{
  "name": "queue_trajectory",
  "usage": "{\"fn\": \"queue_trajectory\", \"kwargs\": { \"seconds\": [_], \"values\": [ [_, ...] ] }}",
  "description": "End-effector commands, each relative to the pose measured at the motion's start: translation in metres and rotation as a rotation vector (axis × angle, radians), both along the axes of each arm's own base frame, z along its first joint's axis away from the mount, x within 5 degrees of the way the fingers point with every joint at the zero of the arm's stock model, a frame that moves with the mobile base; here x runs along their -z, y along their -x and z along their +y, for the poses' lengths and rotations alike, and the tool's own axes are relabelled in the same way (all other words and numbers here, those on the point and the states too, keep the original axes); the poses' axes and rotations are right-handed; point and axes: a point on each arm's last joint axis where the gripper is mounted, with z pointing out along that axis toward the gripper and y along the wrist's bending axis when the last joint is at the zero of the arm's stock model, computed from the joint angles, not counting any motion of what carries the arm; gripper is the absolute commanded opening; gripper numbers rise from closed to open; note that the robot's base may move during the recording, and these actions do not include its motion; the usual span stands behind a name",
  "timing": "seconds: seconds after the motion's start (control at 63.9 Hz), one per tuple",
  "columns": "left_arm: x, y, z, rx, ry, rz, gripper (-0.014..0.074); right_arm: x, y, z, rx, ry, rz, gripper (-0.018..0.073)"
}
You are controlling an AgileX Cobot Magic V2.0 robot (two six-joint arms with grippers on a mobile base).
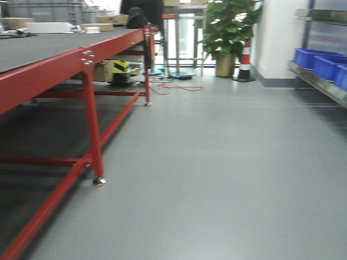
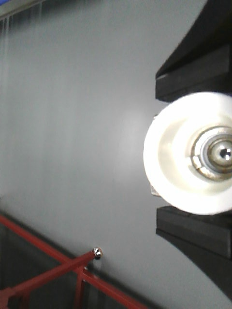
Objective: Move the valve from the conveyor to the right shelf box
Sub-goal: 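Drive the base away from the conveyor toward the shelf of blue bins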
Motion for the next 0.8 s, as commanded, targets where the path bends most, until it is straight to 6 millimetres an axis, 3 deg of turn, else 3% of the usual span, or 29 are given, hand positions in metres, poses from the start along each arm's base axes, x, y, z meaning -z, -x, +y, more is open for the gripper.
{"fn": "queue_trajectory", "kwargs": {
  "seconds": [0.0,0.783],
  "values": [
    [-0.0087,0.0019,-0.002,0.006,0.011,-0.067,-0.0111,-0.0142,0.004,-0.001,0.007,0.0,-0.102,-0.0162],
    [-0.0087,0.0019,-0.002,0.006,0.011,-0.067,-0.0111,-0.0142,0.004,-0.001,0.007,0.0,-0.102,-0.0162]
  ]
}}
